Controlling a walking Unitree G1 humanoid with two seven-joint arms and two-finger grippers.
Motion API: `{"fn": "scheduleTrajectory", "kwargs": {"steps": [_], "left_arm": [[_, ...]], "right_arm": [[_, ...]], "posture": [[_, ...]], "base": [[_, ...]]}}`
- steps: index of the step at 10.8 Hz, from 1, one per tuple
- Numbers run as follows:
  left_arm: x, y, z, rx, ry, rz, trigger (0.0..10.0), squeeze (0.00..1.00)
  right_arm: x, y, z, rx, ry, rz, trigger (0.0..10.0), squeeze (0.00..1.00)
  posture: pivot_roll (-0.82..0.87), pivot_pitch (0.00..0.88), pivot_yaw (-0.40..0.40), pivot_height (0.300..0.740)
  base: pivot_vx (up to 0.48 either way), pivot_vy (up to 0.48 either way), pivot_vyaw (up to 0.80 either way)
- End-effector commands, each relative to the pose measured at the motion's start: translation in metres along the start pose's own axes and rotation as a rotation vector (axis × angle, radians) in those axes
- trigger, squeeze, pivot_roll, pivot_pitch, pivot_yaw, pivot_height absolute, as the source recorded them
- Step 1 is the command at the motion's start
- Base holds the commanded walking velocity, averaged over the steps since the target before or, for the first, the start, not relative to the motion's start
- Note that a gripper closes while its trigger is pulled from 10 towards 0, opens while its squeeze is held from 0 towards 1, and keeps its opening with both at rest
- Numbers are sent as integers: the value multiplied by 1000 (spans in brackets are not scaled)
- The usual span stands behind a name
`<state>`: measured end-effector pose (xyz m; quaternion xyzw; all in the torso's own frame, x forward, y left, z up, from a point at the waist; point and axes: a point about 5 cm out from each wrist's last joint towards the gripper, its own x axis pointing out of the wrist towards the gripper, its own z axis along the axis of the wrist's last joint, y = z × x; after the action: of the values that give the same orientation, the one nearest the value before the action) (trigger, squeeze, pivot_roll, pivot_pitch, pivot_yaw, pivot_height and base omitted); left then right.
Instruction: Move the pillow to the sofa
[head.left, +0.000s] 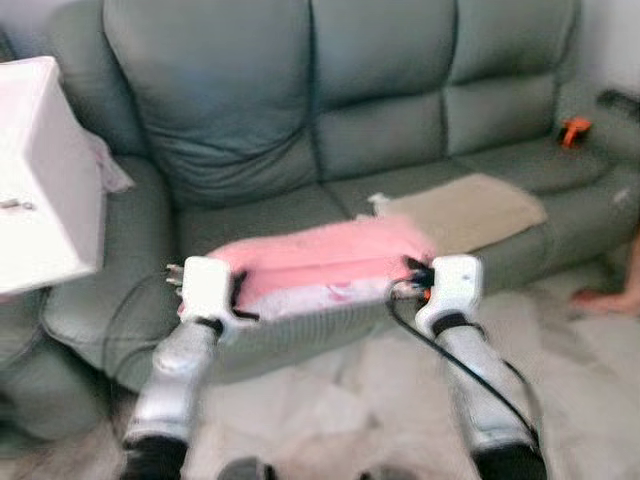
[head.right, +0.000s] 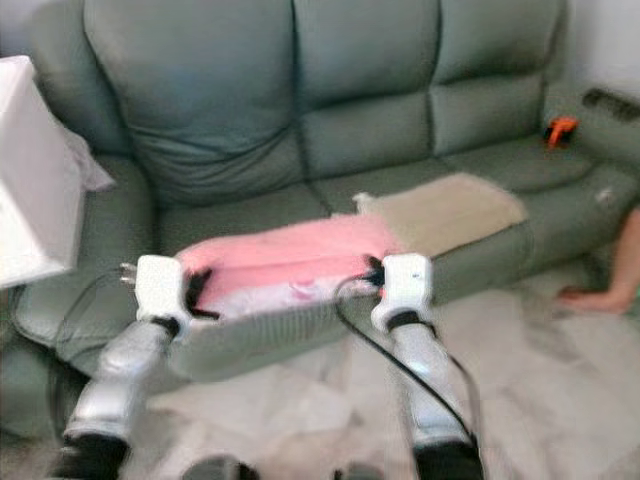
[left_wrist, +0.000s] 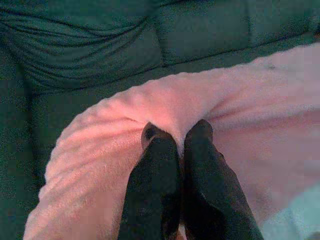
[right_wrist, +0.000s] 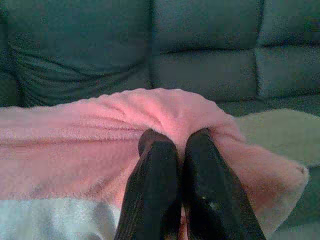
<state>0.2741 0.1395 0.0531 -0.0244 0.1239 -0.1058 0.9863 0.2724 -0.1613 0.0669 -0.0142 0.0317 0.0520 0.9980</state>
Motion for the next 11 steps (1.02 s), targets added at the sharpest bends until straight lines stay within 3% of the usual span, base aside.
{"fn": "scheduleTrajectory", "kwargs": {"steps": [1,2,7,11], "left_arm": [[1,7,7,19,-30,33,10000,0],[1,6,8,24,-38,23,10000,0],[3,6,9,5,-43,33,10000,0],[3,8,10,0,-53,32,10000,0]], "right_arm": [[3,-8,11,-7,-45,-29,10000,0],[4,-8,14,-24,-57,-11,10000,0],[2,-5,13,-29,-54,0,10000,0],[5,-6,14,-22,-60,-11,10000,0]], "posture": [[-30,0,-20,740],[-32,0,-22,740],[-37,0,-21,740],[-41,0,-7,740]], "base": [[0,0,0],[0,0,0],[0,0,723],[0,0,434]]}}
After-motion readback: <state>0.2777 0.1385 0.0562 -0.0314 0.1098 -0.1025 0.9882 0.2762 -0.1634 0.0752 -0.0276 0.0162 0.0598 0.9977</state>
